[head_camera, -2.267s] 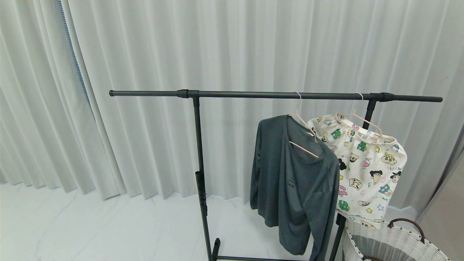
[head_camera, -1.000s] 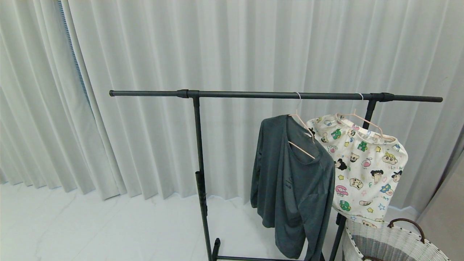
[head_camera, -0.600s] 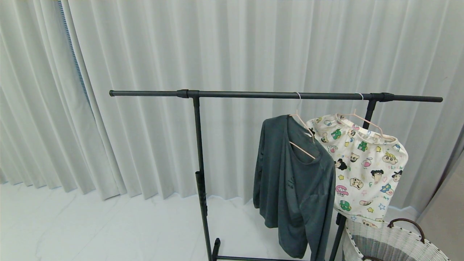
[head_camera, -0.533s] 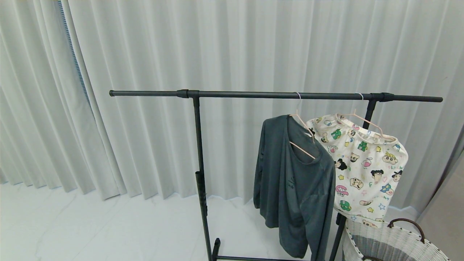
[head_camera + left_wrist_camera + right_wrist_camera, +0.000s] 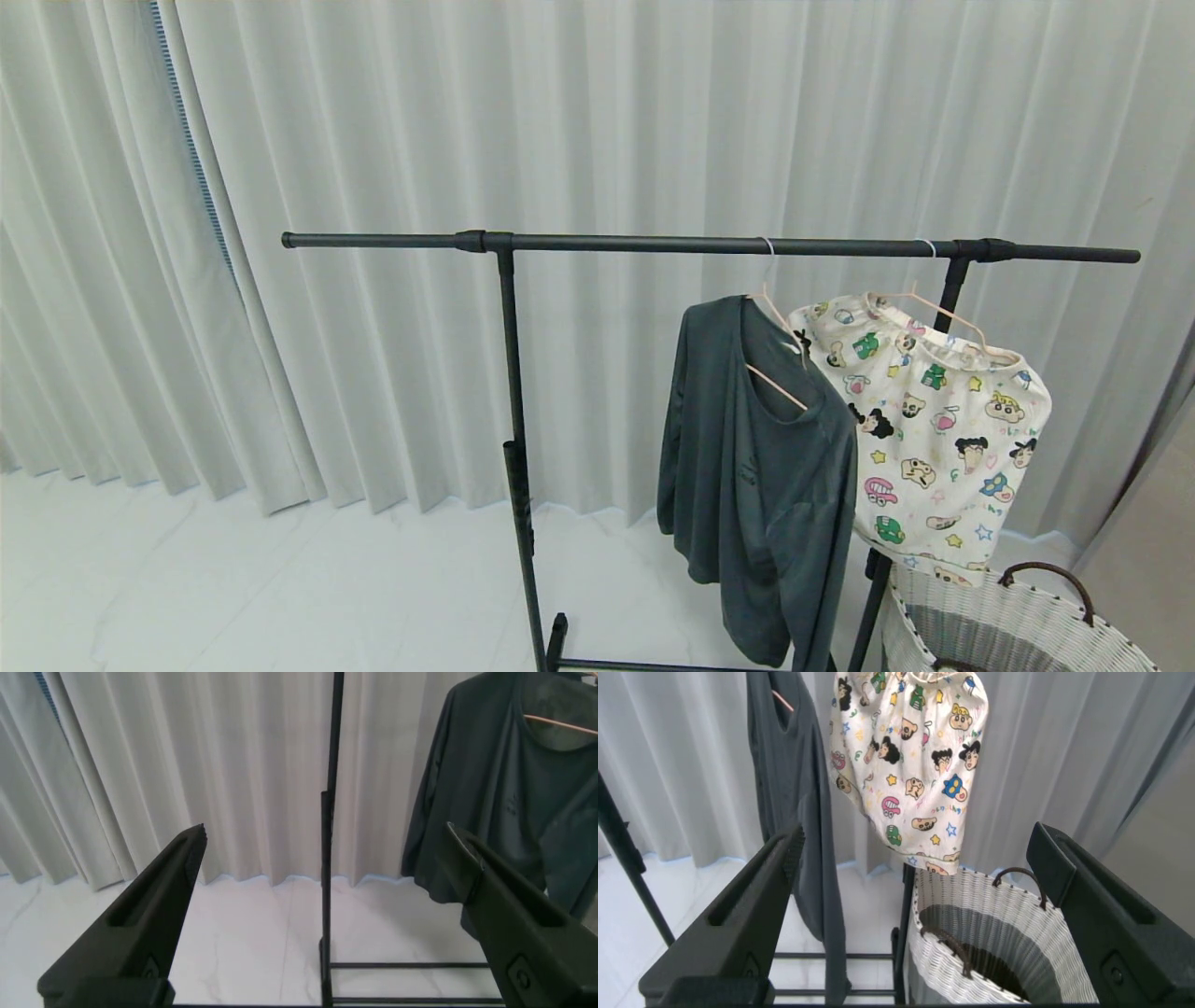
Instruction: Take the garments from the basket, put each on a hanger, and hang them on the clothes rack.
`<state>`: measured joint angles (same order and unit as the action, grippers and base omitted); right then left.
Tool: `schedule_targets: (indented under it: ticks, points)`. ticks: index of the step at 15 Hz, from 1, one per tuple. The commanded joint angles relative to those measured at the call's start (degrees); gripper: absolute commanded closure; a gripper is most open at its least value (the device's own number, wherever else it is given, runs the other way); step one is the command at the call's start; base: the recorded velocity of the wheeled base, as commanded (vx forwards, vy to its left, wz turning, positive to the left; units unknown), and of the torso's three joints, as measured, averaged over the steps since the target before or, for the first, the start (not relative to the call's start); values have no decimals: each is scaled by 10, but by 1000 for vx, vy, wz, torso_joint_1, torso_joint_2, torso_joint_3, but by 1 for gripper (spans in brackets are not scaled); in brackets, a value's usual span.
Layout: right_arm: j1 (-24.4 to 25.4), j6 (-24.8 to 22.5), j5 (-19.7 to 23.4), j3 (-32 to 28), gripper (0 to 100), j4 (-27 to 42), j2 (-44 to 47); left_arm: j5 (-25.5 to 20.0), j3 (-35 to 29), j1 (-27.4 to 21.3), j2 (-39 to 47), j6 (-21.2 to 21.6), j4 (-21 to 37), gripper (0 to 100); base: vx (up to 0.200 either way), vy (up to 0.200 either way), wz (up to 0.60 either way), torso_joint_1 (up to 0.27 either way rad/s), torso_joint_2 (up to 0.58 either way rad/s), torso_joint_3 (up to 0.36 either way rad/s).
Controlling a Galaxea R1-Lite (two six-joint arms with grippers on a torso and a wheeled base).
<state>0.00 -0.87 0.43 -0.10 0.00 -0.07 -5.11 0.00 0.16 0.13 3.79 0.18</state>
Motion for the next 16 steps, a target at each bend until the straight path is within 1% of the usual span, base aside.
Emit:
schedule_targets:
  ticks: [1, 16]
  points:
    - [0, 0, 0, 0, 0, 0, 1, 0, 0, 0, -1, 0, 0, 0, 0, 0, 0, 0, 0, 0]
    - [0, 0, 0, 0, 0, 0, 1, 0, 0, 0, -1, 0, 0, 0, 0, 0, 0, 0, 0, 0]
